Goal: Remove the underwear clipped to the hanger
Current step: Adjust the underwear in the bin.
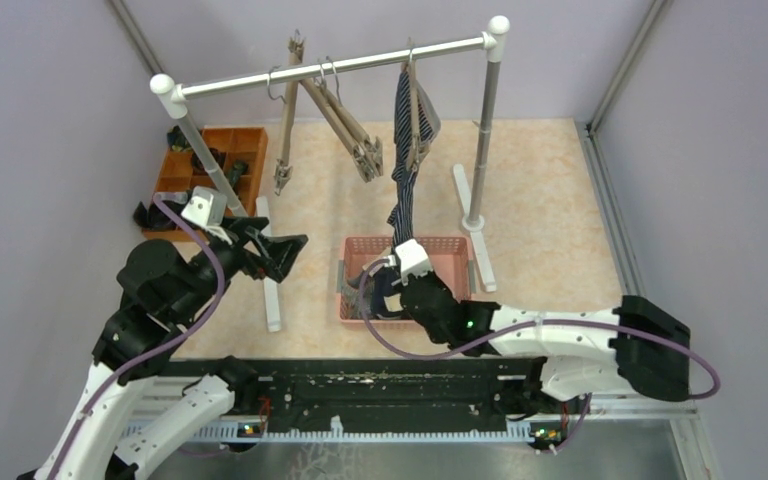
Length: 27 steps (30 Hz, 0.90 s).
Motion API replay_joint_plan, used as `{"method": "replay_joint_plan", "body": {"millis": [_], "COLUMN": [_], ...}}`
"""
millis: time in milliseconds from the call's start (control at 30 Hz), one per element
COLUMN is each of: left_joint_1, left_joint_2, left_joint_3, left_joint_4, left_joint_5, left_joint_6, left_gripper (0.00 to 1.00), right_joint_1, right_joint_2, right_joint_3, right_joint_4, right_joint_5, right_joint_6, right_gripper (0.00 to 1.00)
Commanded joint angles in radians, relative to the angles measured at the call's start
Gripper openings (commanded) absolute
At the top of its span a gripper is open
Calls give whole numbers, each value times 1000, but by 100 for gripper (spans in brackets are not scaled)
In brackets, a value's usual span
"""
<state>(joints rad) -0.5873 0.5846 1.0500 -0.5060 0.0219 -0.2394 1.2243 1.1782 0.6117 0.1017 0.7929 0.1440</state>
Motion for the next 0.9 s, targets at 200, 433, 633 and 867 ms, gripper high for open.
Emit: {"method": "replay_joint_plan", "body": {"millis": [200,433,633,867], "left_joint_1": [-1,-1,-2,-2], "left_joint_2": [11,21,23,77], "left_joint_3": [-3,1,26,69], "left_joint_4": [27,24,31,89], "left_joint_5": [52,189,304,467], "left_joint_6": [1,21,22,-1], "left_gripper": [100,100,100,98], "right_joint_1": [-31,-23,-9,0], "right_joint_2": [60,-210,-387,-515], "right_joint_3": [48,15,36,29], "right_joint_4": [-70,-60,-225,-271], "right_joint_5": [-51,-23,-44,21], "right_joint_6": [127,42,35,33], "right_gripper": [49,56,56,56]}}
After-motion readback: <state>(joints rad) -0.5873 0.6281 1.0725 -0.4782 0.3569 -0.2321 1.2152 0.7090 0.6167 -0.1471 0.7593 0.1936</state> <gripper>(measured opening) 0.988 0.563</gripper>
